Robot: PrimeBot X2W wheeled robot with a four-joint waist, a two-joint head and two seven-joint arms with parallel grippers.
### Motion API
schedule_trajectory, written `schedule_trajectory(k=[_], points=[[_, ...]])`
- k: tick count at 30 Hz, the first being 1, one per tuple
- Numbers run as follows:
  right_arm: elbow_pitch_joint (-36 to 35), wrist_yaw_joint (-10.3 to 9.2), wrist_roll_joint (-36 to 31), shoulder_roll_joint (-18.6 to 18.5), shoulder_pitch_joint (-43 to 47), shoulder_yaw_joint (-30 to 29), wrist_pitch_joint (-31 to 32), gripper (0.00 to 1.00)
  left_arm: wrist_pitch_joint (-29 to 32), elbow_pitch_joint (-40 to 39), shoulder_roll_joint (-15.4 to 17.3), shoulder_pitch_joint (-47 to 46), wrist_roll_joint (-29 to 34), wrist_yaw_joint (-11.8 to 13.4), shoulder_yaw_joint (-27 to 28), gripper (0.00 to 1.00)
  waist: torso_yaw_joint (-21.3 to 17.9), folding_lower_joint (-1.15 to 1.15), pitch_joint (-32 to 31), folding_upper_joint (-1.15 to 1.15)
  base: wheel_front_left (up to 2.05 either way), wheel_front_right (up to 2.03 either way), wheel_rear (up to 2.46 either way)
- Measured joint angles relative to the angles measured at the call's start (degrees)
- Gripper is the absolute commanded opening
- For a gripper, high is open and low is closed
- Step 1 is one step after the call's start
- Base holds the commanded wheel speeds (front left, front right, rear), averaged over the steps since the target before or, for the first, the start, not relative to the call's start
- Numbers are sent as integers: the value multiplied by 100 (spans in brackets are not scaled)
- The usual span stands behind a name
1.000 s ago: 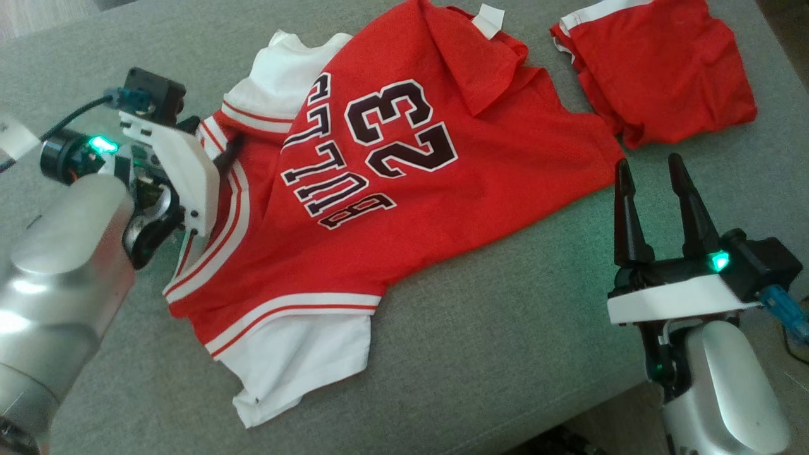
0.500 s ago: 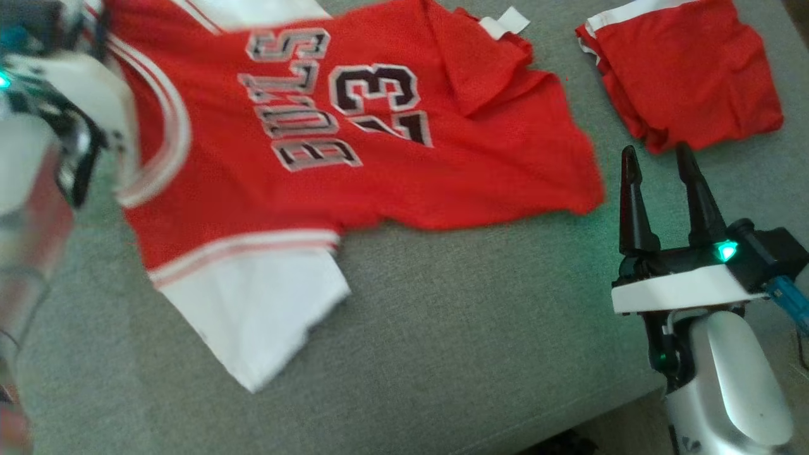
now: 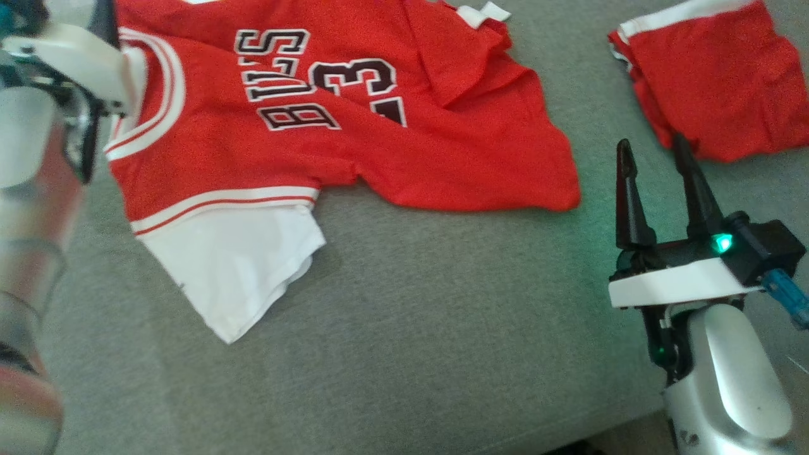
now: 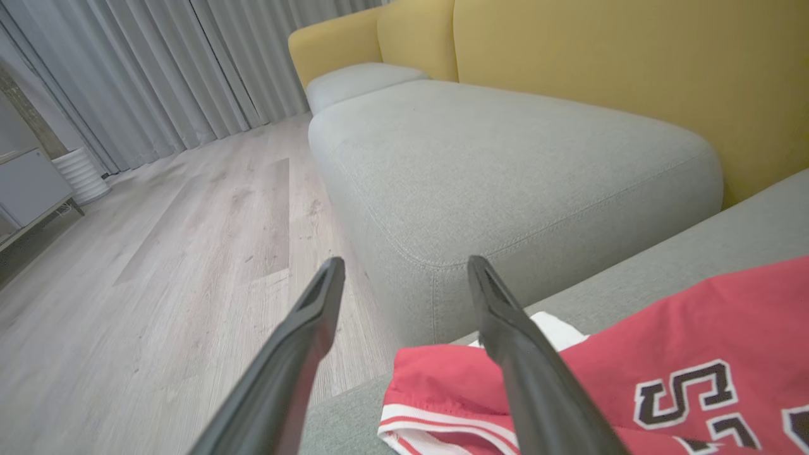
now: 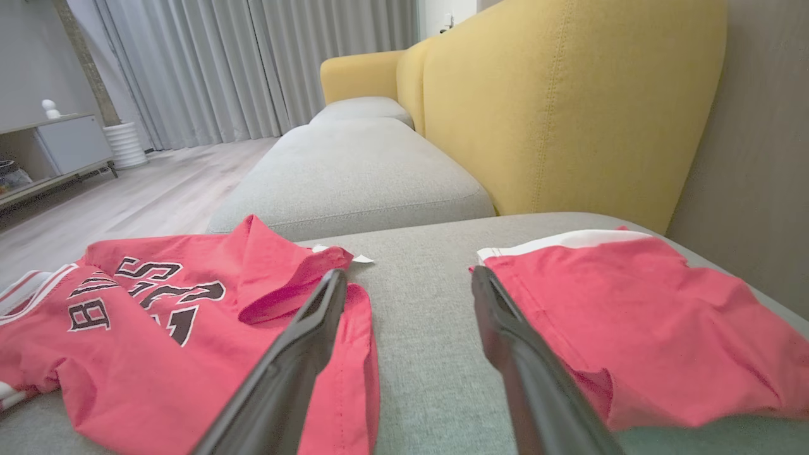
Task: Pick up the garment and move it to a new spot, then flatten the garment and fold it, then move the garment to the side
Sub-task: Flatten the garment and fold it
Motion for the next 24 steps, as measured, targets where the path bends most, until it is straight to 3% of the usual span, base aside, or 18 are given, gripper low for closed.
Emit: schedule_trajectory(k=[5, 9, 18, 24], points=[[4, 0, -167, -2, -9, -204, 0, 100, -260, -205, -301, 177, -81, 55, 178, 100, 342, 0, -188, 0, 0, 0, 0], [38, 0, -309, -3, 21, -415, 0, 100, -275, -1167, -365, 768, -45, 347, 666, 100, 693, -1, -408, 0, 0, 0, 0], [193, 0, -424, -1, 572, -801, 0, 100, -283, -3438, -749, 3478, 619, 987, 1639, 100, 1532, -2, -994, 0, 0, 0, 0], [238, 1, -423, 0, 853, -920, 0, 100, -283, -4279, -1125, 4792, 977, 1060, 2075, 100, 1954, -2, -1324, 0, 0, 0, 0]])
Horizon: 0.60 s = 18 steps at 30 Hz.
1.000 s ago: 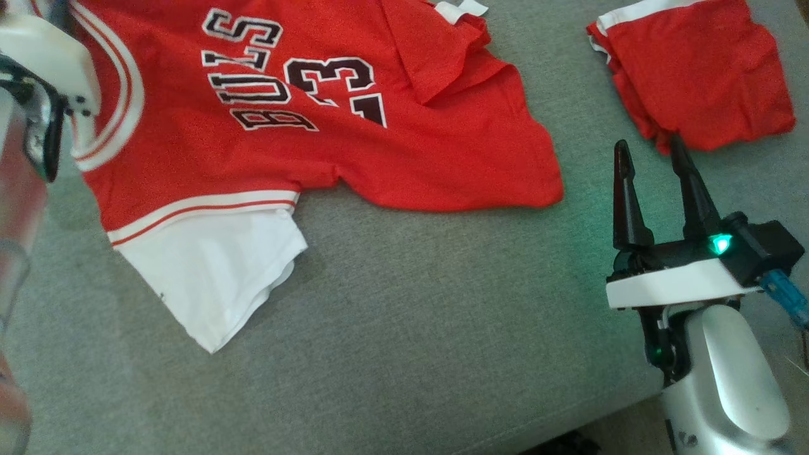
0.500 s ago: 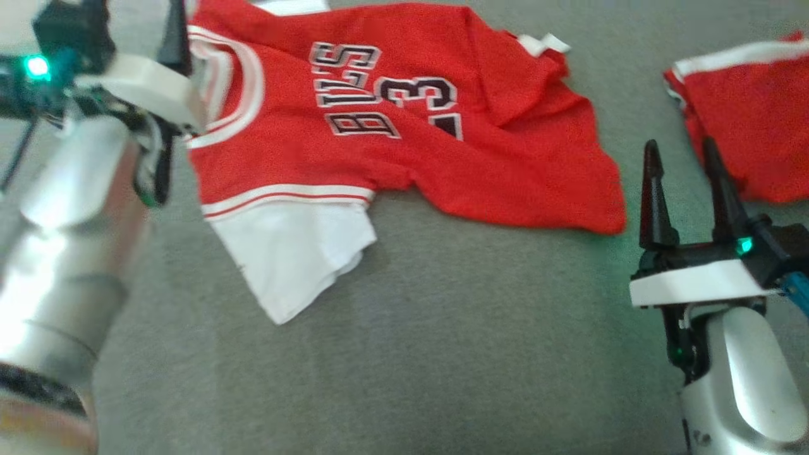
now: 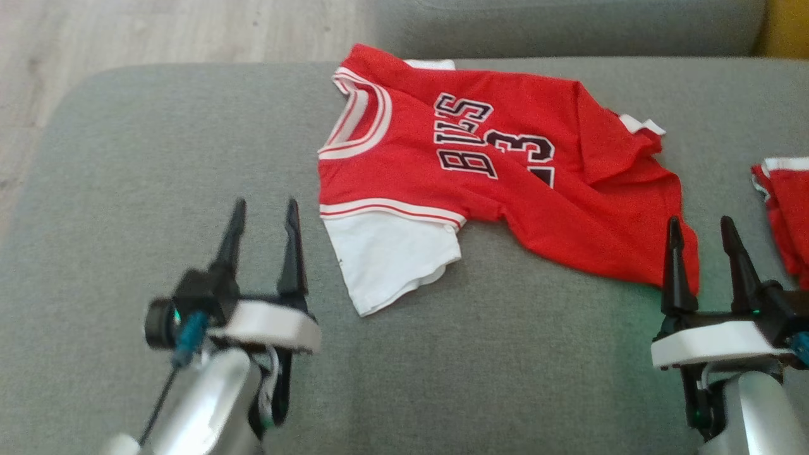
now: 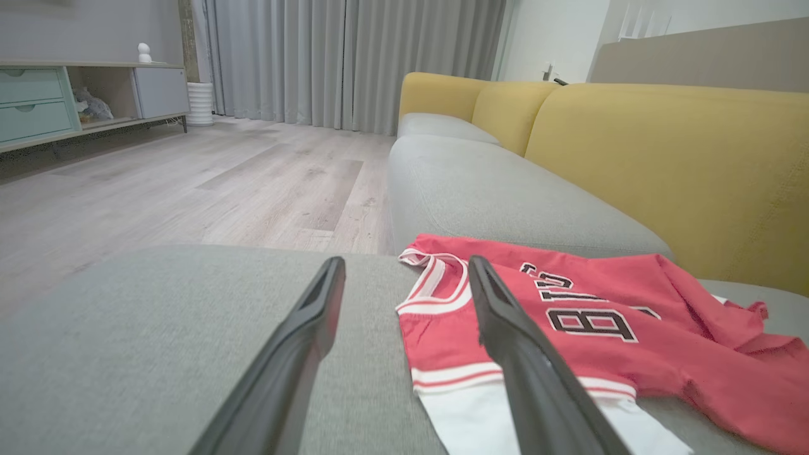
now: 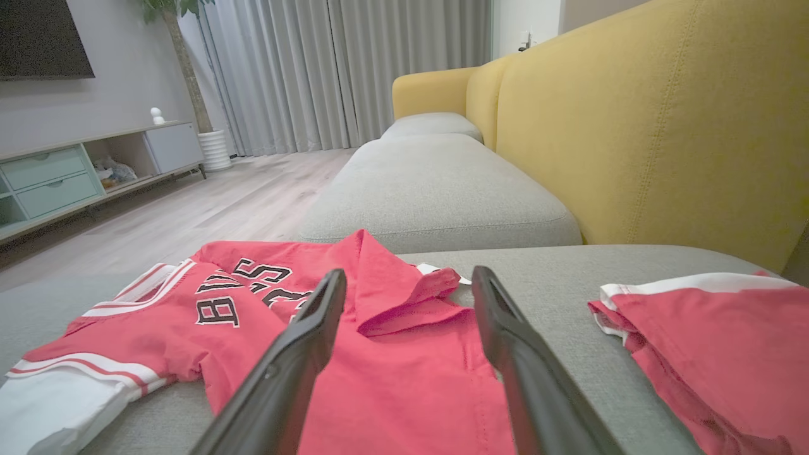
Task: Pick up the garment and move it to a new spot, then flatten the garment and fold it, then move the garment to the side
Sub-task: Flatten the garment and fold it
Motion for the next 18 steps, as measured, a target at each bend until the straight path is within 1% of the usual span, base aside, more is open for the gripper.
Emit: schedule_trajectory(k=[5, 10, 11, 15, 16, 18], points=[[26, -1, 16, 0, 35, -1, 0, 100, 0, -71, -165, 488, 221, -212, 55, 100, 168, 0, -141, 0, 0, 0, 0], [38, -1, 16, 0, 31, 63, 0, 100, 3, 316, -334, 505, 211, -481, 18, 100, 114, 1, -117, 0, 0, 0, 0], [45, -1, 21, 0, 29, 92, 0, 100, 114, 530, -374, 505, 196, -619, -67, 100, 58, 1, -96, 0, 0, 0, 0], [70, -1, 26, 0, 24, 153, 0, 100, 436, 849, -452, 483, 90, -866, -263, 100, -72, 1, -33, 0, 0, 0, 0], [71, -1, 32, 0, 22, 165, 0, 100, 546, 920, -469, 461, 52, -909, -303, 100, -106, 1, -11, 0, 0, 0, 0], [77, -1, 67, 0, 16, 171, 0, 100, 817, 1127, -477, 374, 62, -905, -420, 100, -172, 1, 42, 0, 0, 0, 0]])
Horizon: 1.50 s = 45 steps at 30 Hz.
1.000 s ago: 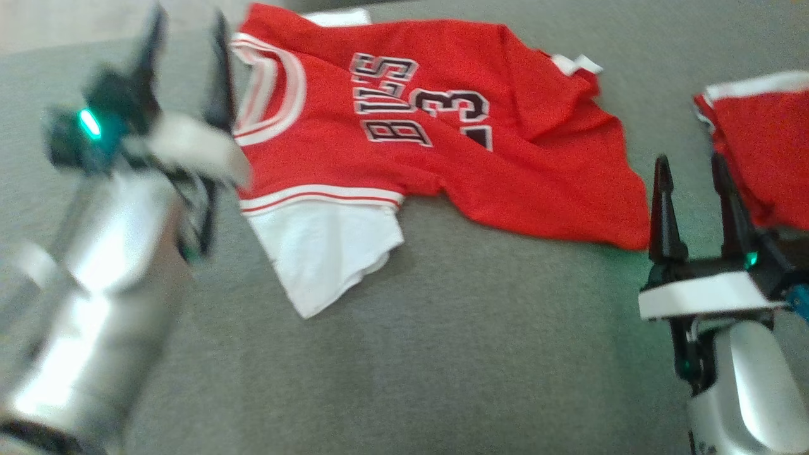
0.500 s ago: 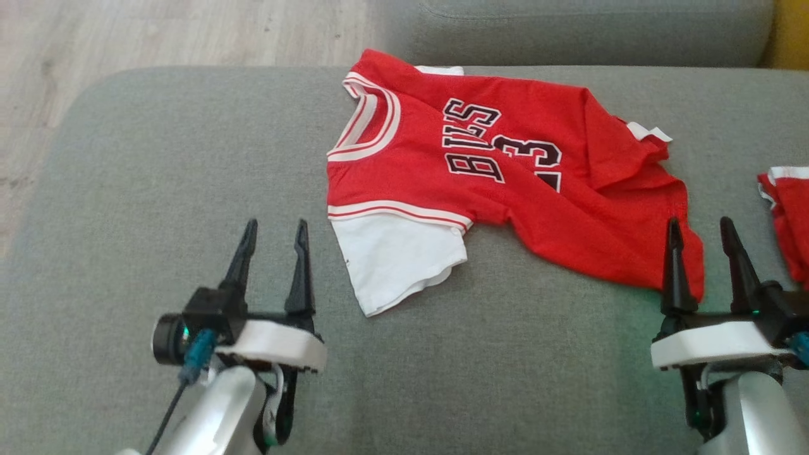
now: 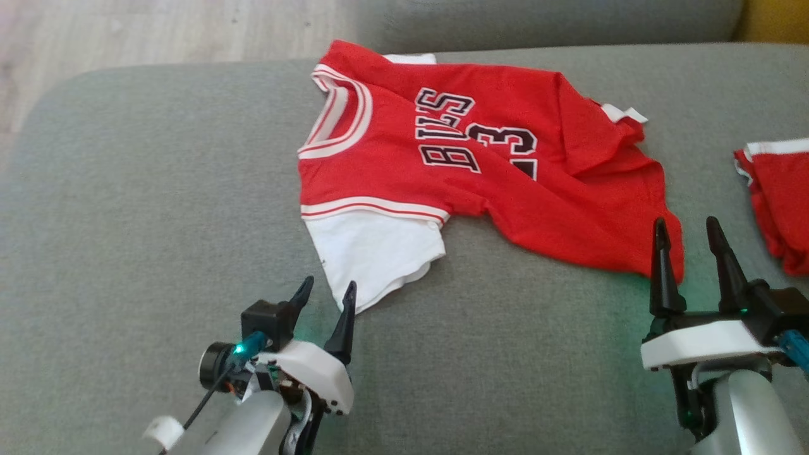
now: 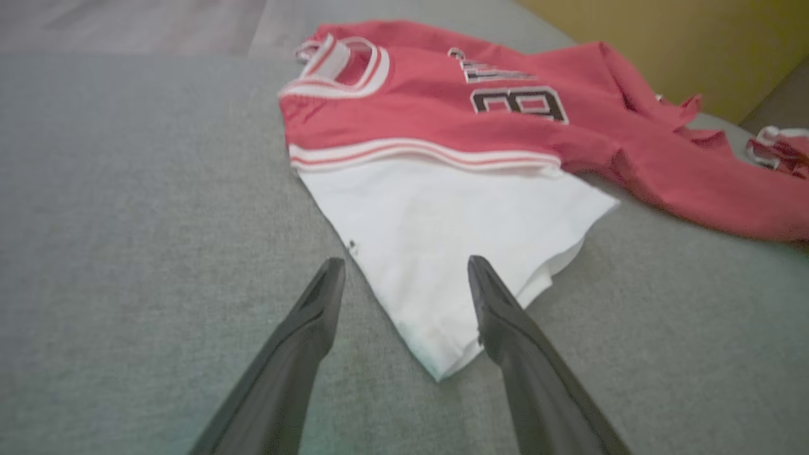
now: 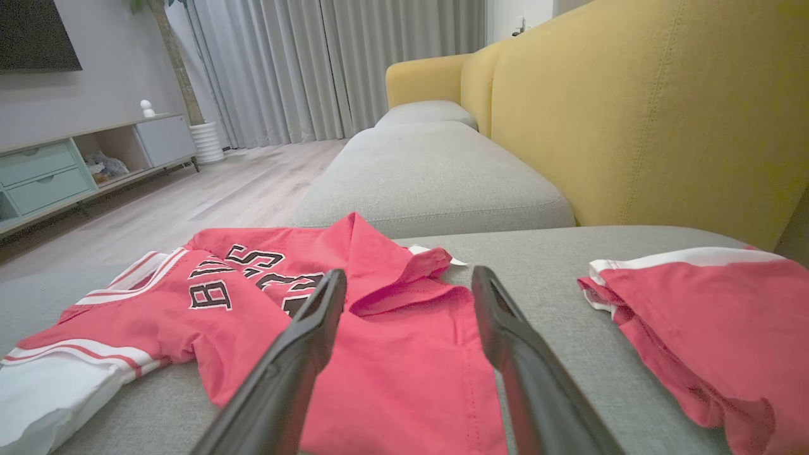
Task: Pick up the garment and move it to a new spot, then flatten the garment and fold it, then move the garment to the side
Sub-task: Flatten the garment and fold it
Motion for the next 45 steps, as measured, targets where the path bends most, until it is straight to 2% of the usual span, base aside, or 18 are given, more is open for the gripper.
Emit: schedule_trajectory(k=[7, 10, 11, 12, 14, 19, 23, 27, 29, 31, 42, 43, 45], points=[[-4, 0, 0, 0, -25, 45, 0, 100, 283, 459, -21, -205, -8, 171, 0, 100, -238, 0, 198, 0, 0, 0, 0], [-5, 0, 8, 0, -26, 52, 0, 100, 404, 528, -20, -367, -8, 87, -55, 100, -311, 0, 260, 0, 0, 0, 0], [-5, 0, 8, 0, -26, 49, 0, 100, 458, 544, -20, -415, -8, 40, -71, 97, -327, 0, 269, 0, 0, 0, 0], [-4, 0, 8, 0, -26, 48, 0, 100, 512, 567, -19, -463, -8, -10, -113, 45, -339, 0, 271, 0, 0, 0, 0], [8, 0, 8, 0, -26, 36, 0, 100, 591, 604, -22, -505, -11, -85, -159, 0, -346, 0, 249, 0, 0, 0, 0], [260, 0, -64, 1, -25, -70, 22, 100, 475, 611, -43, -467, -119, -36, -129, 0, -311, 0, 113, 0, 0, 0, 0], [531, 0, -156, 0, -24, -231, 269, 100, -187, 402, -22, -438, -126, 174, 140, 0, -224, 0, -2, 0, 0, 0, 0], [836, 0, -145, 0, -24, -347, 581, 100, -683, 25, -5, -445, -161, 248, 455, 0, -113, 0, -61, 0, 0, 0, 0], [1022, 0, -66, 1, -36, -343, 761, 100, -744, -178, -3, -444, -159, 248, 581, 0, -69, 0, -70, 0, 0, 0, 0], [1262, 0, 281, 3, -101, -381, 877, 100, -791, -371, 10, -440, -140, 246, 655, 0, -35, 0, -58, 0, 0, 0, 0], [2165, 0, 80, -1, -683, -436, 1137, 100, -792, -715, -47, -302, 170, 90, 753, 0, 125, 0, 83, 0, 0, 0, 0], [2216, 0, 57, -10, -721, -435, 1137, 94, -792, -716, -56, -302, 202, 71, 760, 0, 135, 0, 92, 0, 0, 0, 0], [2302, 0, 52, -18, -800, -419, 1136, 0, -792, -716, -69, -302, 211, 46, 777, 0, 153, 0, 98, 0, 0, 0, 0]])
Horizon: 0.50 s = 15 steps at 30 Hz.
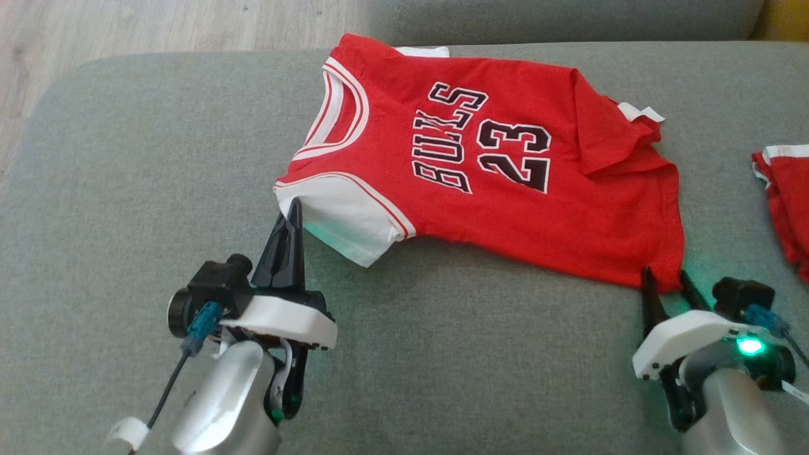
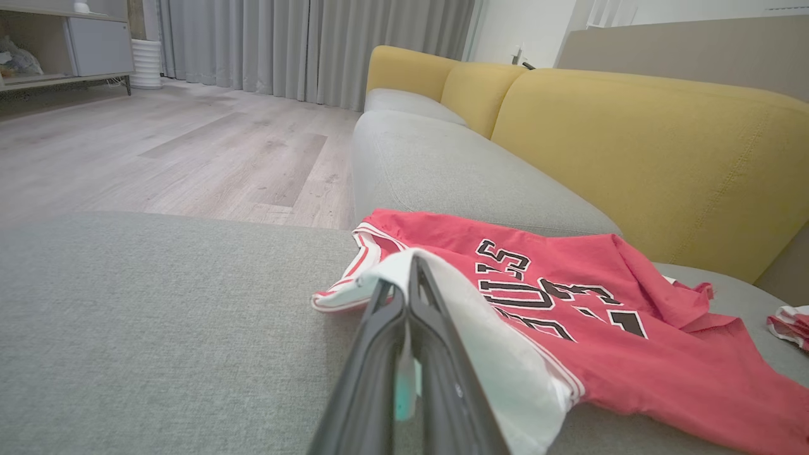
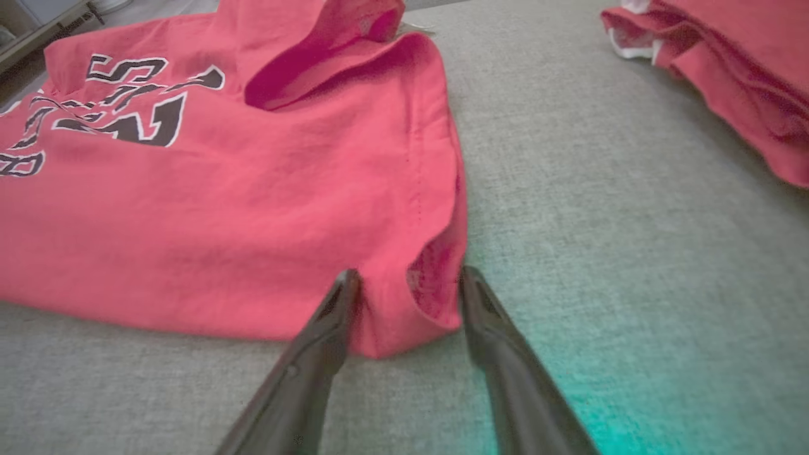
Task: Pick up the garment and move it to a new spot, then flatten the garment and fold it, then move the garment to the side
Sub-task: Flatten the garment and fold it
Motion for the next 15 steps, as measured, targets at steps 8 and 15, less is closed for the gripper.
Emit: schedule_trajectory(k=[8, 15], points=[[212, 0, 312, 8, -115, 200, -207, 0, 0, 120, -43, 87, 37, -93, 213, 0, -24, 0, -203, 0, 0, 0, 0], [-650, 0, 448, 8, -259, 412, -490, 0, 0, 66, -32, 58, -370, -331, 587, 0, -117, 0, -566, 0, 0, 0, 0]])
